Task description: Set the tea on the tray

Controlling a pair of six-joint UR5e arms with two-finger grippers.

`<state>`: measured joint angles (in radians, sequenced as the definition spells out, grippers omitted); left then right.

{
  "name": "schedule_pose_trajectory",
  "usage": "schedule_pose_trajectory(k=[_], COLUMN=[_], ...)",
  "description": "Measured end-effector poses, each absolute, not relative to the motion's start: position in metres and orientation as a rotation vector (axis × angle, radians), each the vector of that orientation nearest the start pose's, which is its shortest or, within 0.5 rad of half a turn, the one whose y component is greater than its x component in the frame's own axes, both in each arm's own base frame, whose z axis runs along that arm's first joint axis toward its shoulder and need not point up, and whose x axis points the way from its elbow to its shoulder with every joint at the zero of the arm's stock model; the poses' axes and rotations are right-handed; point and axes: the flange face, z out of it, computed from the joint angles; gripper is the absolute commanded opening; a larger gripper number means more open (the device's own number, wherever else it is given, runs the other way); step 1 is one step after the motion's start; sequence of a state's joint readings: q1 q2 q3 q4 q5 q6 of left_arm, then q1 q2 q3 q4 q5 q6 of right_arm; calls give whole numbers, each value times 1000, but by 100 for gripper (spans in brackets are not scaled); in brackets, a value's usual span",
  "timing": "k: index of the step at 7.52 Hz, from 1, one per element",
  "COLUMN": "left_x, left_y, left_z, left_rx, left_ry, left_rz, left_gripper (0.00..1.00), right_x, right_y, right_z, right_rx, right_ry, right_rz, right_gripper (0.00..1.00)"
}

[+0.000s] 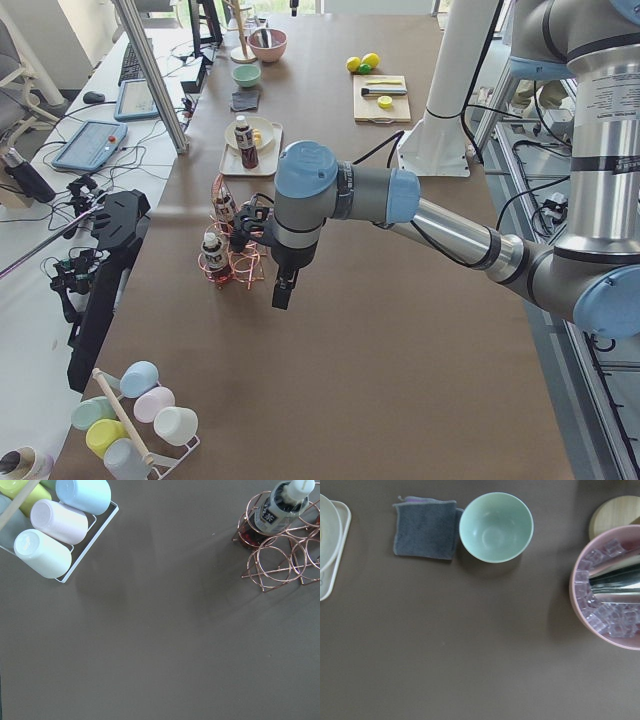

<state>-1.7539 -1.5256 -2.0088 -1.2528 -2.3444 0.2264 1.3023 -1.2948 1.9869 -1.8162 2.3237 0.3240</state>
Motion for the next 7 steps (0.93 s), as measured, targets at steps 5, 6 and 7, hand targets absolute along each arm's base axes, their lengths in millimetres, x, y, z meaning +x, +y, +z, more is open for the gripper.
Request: schedule_pose_trajectory(k=[5,6,7], left_x=[-143,-142,-140], left_y=[-432,-427,-421], left_z=[512,519,531], left_rx=[261,258,250], left_ry=[729,731,735], left_rz=[98,96,93], left_gripper=[97,97,97], right_x=[86,102,113], right_y=[-518,-512,-507], right_z=[504,517,527], right_rx=[157,154,149], right_ry=[-752,-750,-750], right_rz=[-207,-206,-198], right_gripper=[100,100,100])
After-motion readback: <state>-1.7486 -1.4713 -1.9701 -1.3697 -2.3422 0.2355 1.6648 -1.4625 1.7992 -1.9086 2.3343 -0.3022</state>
